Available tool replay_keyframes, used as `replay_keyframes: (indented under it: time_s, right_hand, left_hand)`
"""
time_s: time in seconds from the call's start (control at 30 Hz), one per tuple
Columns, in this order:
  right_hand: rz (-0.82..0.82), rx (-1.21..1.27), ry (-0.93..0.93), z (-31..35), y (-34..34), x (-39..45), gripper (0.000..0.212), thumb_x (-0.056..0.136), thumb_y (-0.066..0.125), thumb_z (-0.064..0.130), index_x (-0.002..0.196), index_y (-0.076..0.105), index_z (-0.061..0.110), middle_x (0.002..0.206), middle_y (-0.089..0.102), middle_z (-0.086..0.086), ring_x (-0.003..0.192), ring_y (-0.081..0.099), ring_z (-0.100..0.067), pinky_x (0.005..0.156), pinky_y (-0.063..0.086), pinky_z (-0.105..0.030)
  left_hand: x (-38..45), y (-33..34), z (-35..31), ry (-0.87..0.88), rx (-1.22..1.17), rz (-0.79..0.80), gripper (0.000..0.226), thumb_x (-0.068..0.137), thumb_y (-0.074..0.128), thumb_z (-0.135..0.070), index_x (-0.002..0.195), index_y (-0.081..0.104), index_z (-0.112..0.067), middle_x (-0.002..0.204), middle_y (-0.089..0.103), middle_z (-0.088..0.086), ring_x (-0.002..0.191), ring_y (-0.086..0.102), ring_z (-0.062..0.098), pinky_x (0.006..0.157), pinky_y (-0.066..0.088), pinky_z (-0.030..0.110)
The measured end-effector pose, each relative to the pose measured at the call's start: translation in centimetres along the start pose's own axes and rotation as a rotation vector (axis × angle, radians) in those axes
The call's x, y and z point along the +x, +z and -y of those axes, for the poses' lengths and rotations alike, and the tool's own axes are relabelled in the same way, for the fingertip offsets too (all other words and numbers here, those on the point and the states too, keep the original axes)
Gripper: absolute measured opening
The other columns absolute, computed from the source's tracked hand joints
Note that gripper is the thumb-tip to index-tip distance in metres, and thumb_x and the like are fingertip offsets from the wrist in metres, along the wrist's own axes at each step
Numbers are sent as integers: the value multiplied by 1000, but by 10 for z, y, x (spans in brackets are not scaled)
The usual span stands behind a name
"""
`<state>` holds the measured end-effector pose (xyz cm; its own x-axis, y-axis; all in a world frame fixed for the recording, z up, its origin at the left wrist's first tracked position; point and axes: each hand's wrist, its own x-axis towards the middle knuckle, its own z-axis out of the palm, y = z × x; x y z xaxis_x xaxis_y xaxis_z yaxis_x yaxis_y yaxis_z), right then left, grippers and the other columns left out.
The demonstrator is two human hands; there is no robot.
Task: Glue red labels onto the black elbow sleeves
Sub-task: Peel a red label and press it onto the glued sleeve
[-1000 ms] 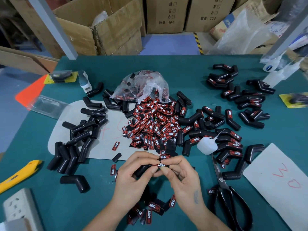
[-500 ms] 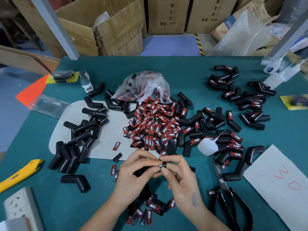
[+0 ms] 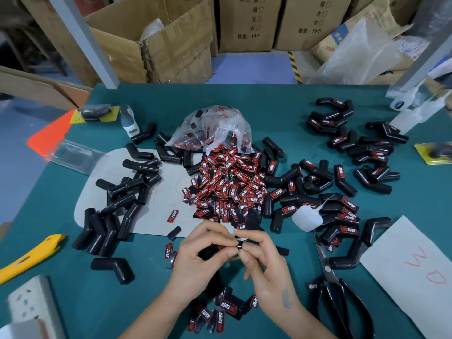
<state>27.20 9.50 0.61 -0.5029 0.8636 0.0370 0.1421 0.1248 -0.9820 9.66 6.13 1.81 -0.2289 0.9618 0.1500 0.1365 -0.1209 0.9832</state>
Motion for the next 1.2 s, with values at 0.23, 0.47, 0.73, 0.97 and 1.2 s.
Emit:
replay_keyframes:
  time_s: [0.23, 0.47, 0.73, 0.97, 1.2]
  right_hand:
    - [-51, 200, 72, 9, -2, 10, 30, 107, 53, 40, 137, 53, 44, 99, 82, -1, 91, 78, -22, 61, 53, -22]
    - [-275, 159, 93, 11, -8, 14, 37, 100, 70, 19, 121, 66, 49, 105, 79, 4, 85, 79, -20, 58, 54, -20]
    - [-216, 289, 123, 13, -3, 13, 46, 92, 74, 19, 128, 65, 46, 109, 77, -9, 97, 75, -23, 70, 57, -24]
    - [-193, 300, 113, 16, -1, 10, 50, 88, 79, 34, 134, 62, 44, 111, 76, -8, 104, 71, -23, 90, 59, -40]
    - [-209, 310, 105, 14, 1, 11, 49, 88, 80, 31, 133, 63, 40, 102, 75, -8, 104, 70, -22, 91, 54, -28]
  left_hand:
    - [3, -10, 2, -113, -32, 65, 21, 97, 70, -18, 114, 81, -25, 119, 71, 2, 111, 70, 25, 96, 56, 31]
    - [4, -9, -3, -163, -141, -60, 32, 94, 69, -7, 117, 72, -29, 126, 74, 7, 94, 74, 24, 83, 60, 30]
    - [-2, -5, -2, 44, -37, -38, 34, 93, 70, -14, 117, 66, -39, 127, 73, -3, 124, 67, 24, 107, 49, 28]
    - [-3, 1, -2, 128, 22, -56, 33, 93, 71, -12, 113, 66, -38, 119, 74, -7, 116, 70, 22, 104, 51, 30]
    - [-5, 5, -3, 167, 75, -49, 36, 92, 72, -12, 113, 67, -41, 117, 74, -13, 112, 71, 14, 100, 51, 22]
